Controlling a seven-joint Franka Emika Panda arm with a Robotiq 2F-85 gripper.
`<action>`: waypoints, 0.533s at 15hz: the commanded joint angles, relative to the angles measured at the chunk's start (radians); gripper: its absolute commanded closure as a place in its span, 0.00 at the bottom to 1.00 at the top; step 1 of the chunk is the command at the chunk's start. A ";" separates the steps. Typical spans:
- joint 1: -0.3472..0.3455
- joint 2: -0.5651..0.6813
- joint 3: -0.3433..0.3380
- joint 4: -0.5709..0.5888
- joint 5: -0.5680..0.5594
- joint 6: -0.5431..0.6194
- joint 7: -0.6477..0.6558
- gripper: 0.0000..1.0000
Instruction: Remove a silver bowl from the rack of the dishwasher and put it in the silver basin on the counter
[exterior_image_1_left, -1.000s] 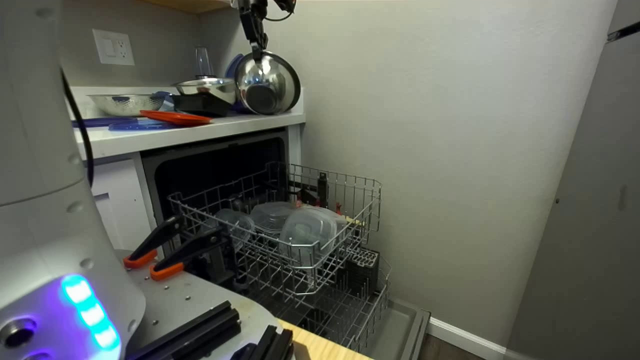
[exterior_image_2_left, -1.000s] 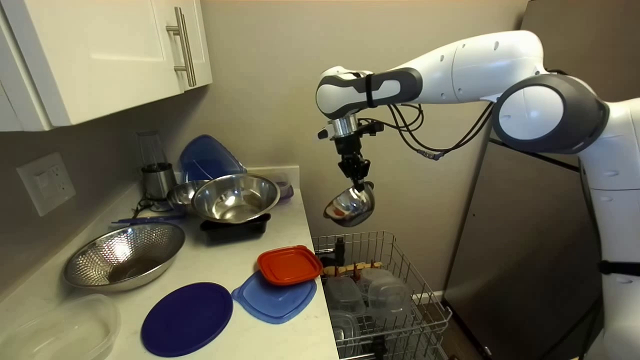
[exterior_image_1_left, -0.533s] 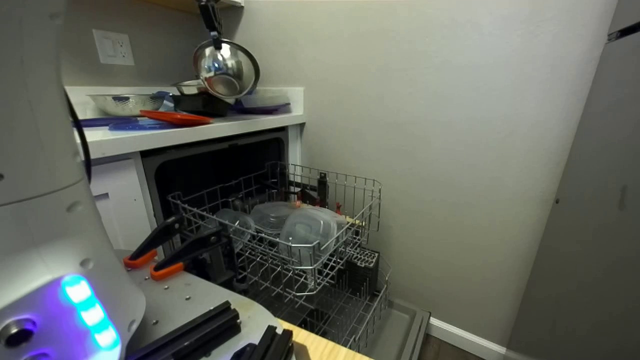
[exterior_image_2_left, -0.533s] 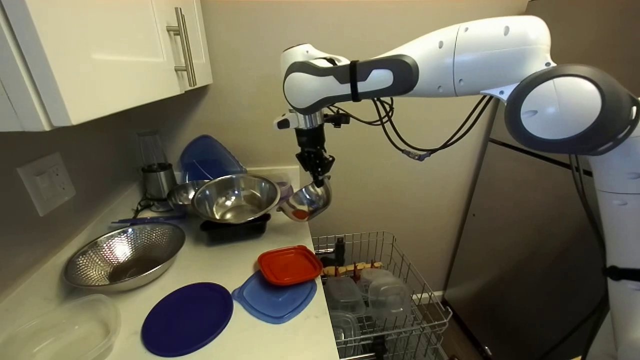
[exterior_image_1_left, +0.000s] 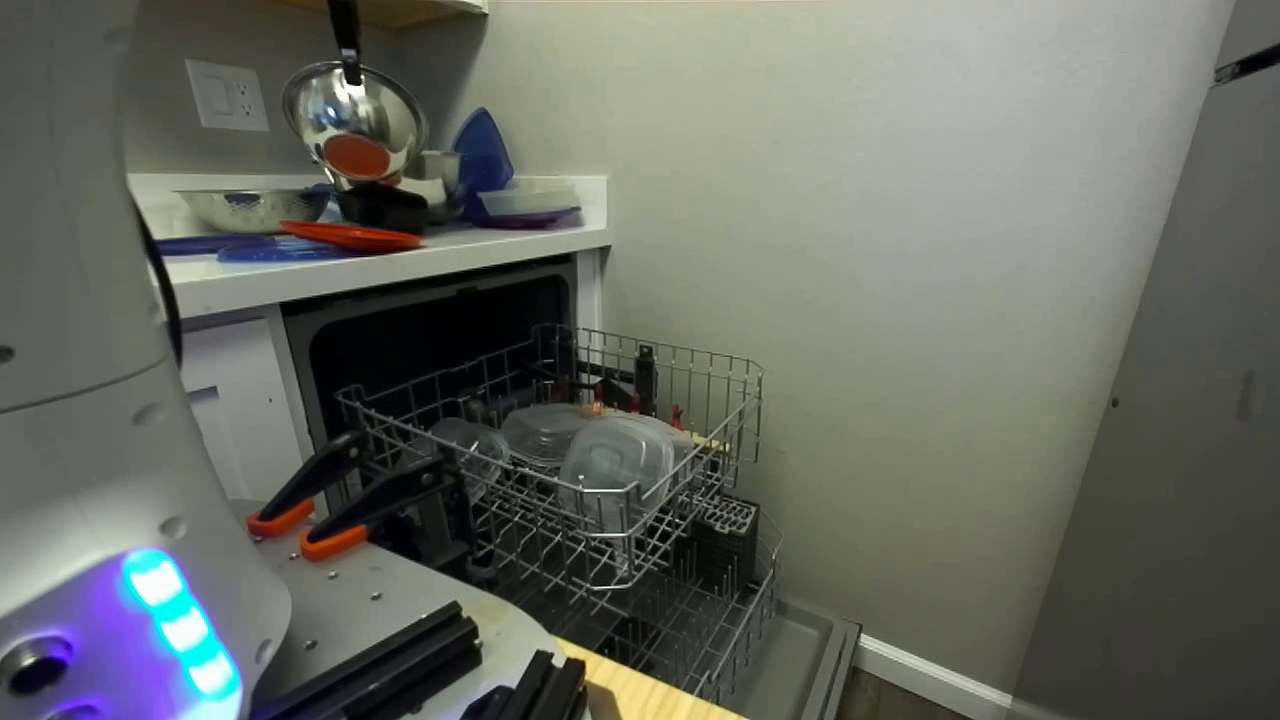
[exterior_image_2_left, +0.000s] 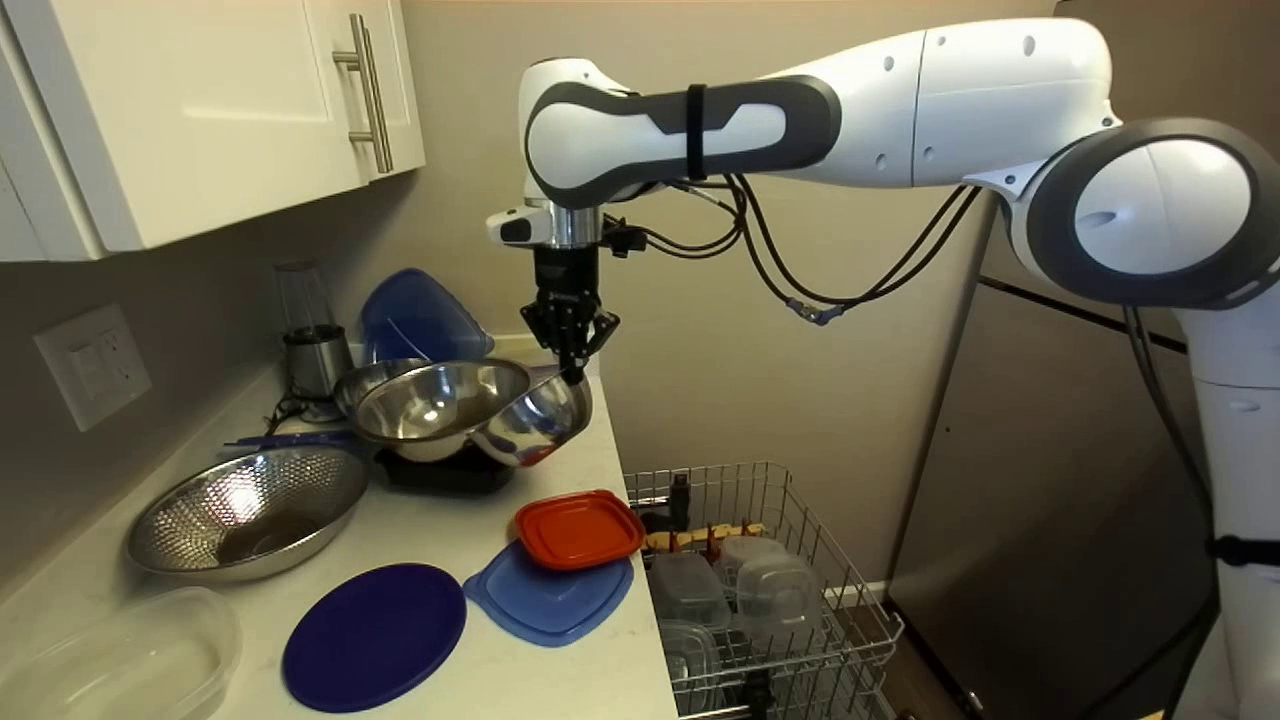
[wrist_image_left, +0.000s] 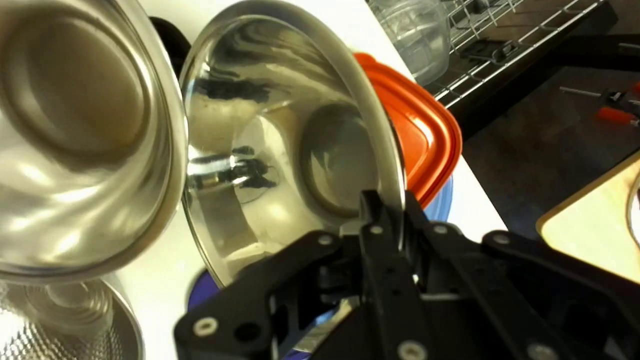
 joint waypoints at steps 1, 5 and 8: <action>-0.020 0.031 0.043 0.051 0.078 0.002 -0.151 0.96; -0.018 0.071 0.060 0.105 0.137 -0.045 -0.246 0.96; 0.006 0.109 0.046 0.168 0.192 -0.124 -0.299 0.96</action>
